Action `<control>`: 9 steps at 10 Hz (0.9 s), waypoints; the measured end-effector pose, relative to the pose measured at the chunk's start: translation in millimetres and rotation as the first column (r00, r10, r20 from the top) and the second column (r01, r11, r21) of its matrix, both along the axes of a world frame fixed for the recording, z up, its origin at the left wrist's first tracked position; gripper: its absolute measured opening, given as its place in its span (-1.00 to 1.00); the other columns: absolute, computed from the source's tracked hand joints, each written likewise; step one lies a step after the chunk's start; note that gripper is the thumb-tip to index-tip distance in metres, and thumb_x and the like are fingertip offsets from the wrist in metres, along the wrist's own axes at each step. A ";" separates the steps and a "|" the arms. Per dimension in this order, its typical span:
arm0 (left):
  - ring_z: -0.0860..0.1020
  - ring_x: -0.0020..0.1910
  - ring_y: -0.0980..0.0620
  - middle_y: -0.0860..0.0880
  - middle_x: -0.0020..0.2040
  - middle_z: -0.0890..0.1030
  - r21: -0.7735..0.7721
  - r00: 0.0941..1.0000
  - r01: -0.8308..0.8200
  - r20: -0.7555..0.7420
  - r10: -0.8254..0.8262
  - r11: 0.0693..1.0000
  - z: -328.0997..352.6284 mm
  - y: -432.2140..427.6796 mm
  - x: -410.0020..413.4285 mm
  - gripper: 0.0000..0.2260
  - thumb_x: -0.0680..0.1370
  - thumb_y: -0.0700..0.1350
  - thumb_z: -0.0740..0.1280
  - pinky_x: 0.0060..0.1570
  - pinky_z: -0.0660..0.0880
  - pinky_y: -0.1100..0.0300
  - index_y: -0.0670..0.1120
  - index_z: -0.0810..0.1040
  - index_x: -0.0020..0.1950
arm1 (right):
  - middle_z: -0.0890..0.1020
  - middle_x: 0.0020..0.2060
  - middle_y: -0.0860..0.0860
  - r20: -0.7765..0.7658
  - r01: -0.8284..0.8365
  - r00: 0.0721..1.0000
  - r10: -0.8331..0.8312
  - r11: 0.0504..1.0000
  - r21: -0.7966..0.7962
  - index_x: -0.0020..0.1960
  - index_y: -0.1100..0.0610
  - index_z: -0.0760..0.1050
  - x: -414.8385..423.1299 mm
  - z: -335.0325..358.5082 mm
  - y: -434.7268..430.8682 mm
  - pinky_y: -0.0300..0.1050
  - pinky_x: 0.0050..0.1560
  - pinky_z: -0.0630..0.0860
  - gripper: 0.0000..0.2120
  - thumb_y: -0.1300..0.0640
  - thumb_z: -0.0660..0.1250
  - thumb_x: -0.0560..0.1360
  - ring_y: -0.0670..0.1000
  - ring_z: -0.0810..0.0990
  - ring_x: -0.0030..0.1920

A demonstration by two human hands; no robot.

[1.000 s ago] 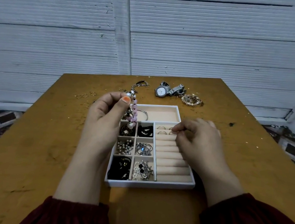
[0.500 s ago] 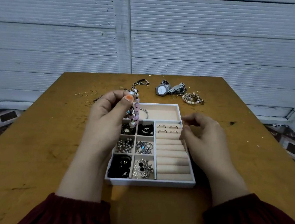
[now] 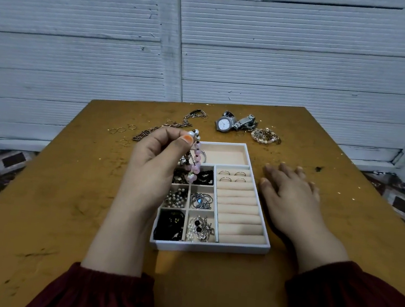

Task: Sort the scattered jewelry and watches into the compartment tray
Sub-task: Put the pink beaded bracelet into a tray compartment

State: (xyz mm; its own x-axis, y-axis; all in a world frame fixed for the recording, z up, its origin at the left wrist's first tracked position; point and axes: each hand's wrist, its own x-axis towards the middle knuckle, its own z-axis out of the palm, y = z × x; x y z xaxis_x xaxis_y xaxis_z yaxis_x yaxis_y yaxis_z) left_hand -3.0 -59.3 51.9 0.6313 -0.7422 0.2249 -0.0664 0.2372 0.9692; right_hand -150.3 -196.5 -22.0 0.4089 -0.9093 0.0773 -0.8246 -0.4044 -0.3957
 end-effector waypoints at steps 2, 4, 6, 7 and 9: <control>0.49 -0.47 0.30 0.16 -0.45 0.56 0.023 0.999 0.014 0.031 -0.015 1.000 -6.2 3.3 5.0 -0.84 0.56 -0.29 0.25 -0.48 0.38 0.47 -0.12 0.49 -0.20 | 0.06 0.55 0.01 -0.136 -0.008 0.991 0.010 1.000 0.012 0.51 -0.17 0.10 1.3 -3.7 0.7 0.14 0.48 -0.12 -0.53 -0.18 -0.06 0.61 0.11 -0.06 0.54; 0.58 -0.27 0.06 -0.13 -0.12 0.60 0.123 0.997 0.059 0.044 -0.064 0.991 -19.8 3.5 12.3 -0.88 0.52 -0.16 0.36 -0.35 0.53 0.21 -0.04 0.56 -0.22 | 0.07 0.55 0.00 -0.165 -0.007 0.986 0.005 1.000 -0.011 0.51 -0.17 0.10 2.5 -3.7 1.2 0.15 0.47 -0.10 -0.52 -0.19 -0.05 0.61 0.11 -0.05 0.54; 0.59 0.01 -0.09 -0.15 0.06 0.59 0.196 0.989 0.048 0.126 -0.073 0.979 -26.5 1.8 10.9 -0.87 0.35 0.08 0.38 0.07 0.52 -0.09 0.06 0.60 -0.20 | 0.11 0.54 -0.01 -0.160 0.003 0.987 -0.007 1.000 -0.028 0.50 -0.16 0.14 3.4 -3.3 2.3 0.15 0.47 -0.08 -0.52 -0.19 -0.03 0.60 0.11 -0.01 0.54; 0.52 0.14 -0.13 -0.04 0.05 0.60 0.248 0.978 0.027 0.195 -0.077 0.968 -33.9 0.6 13.0 -0.80 0.32 0.19 0.37 0.20 0.43 -0.19 0.13 0.61 -0.16 | 0.12 0.54 -0.01 -0.155 0.009 0.988 -0.014 0.999 -0.032 0.49 -0.17 0.15 3.7 -3.4 1.9 0.15 0.47 -0.07 -0.52 -0.20 -0.02 0.59 0.10 -0.01 0.54; 0.46 0.17 -0.12 0.03 -0.01 0.55 0.266 0.965 -0.046 0.260 -0.026 0.963 -42.8 -2.2 15.1 -0.97 0.41 0.11 0.39 0.24 0.38 -0.18 0.21 0.60 -0.17 | 0.13 0.53 -0.02 -0.152 0.011 0.988 -0.017 0.999 -0.036 0.49 -0.17 0.16 3.4 -3.1 1.6 0.14 0.46 -0.07 -0.53 -0.20 -0.01 0.59 0.10 0.00 0.53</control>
State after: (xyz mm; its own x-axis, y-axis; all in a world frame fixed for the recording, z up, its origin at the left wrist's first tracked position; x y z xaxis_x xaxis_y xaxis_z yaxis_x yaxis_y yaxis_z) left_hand 12.1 -61.6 9.1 0.5857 -0.7914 0.1753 -0.3241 -0.0303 0.9456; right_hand -146.9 -194.9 -25.1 0.4055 -0.9129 0.0470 -0.8798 -0.4037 -0.2508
